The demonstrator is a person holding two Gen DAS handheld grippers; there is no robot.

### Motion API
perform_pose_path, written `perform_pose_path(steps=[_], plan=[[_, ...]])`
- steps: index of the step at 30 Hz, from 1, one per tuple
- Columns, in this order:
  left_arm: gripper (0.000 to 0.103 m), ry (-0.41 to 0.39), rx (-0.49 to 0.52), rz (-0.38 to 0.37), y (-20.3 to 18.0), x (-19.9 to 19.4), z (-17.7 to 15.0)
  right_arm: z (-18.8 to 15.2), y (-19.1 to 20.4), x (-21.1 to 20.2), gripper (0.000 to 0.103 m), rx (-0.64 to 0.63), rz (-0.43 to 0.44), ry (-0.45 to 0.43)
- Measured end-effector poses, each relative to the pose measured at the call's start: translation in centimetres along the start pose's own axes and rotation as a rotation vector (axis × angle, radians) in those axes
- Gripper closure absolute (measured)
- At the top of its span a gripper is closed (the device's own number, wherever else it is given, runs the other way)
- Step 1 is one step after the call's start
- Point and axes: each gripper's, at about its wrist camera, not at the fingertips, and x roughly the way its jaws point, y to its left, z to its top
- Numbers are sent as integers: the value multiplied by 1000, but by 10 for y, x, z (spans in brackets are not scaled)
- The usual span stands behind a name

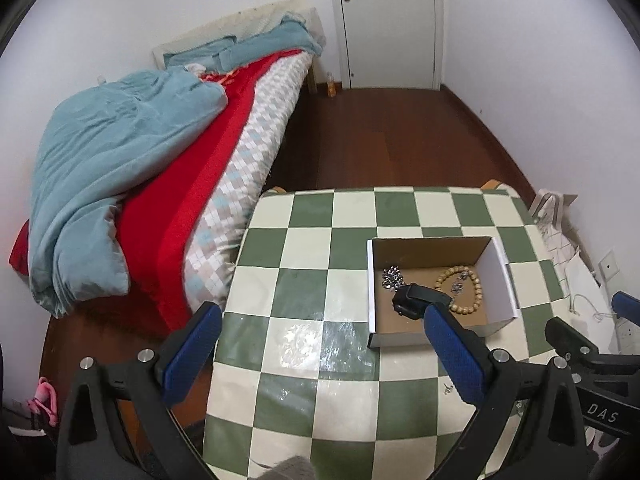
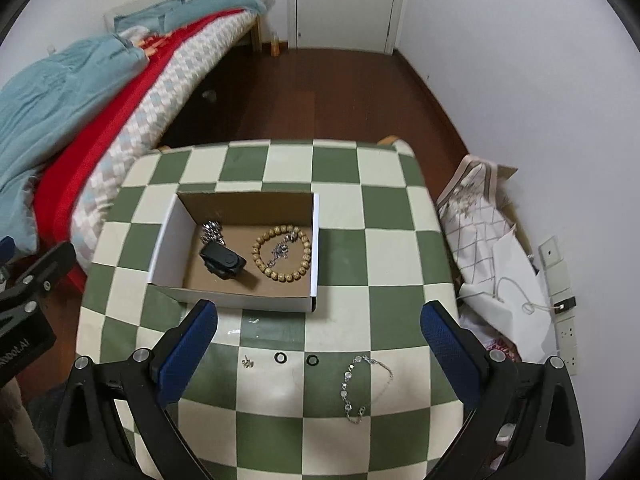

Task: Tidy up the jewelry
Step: 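Withdraw both tools from the box back over the table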

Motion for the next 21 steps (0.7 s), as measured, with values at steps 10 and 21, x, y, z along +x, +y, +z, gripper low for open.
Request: perform_pose_path(steps=[10,21], plan=[[0,-103,11,-12,4,-63,-11,-23,-2,-74,0,10,10,-121],[0,-151,-35,54,8,-73,-38,-46,-16,-100,0,68,84,-177]])
